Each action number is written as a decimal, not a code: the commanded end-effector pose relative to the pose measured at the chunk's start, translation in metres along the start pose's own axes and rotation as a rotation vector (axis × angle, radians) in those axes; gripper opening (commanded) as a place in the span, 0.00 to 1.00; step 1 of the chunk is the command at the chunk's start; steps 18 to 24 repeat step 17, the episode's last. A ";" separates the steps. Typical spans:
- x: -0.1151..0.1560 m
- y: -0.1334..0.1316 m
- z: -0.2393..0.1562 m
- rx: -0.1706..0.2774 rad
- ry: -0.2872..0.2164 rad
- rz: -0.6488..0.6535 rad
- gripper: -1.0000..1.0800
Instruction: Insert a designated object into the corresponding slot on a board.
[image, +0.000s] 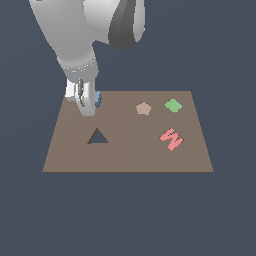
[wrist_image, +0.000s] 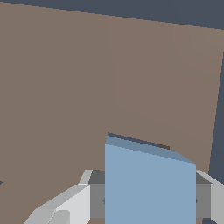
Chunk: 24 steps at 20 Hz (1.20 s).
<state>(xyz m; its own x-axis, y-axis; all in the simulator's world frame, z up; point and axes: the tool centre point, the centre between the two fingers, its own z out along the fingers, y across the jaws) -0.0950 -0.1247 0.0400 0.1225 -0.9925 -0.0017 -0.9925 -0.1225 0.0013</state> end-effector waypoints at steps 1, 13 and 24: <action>0.000 0.000 0.000 0.000 0.000 0.000 0.00; -0.001 0.001 0.010 0.001 0.000 0.005 0.96; -0.001 0.001 0.010 0.001 0.000 0.005 0.96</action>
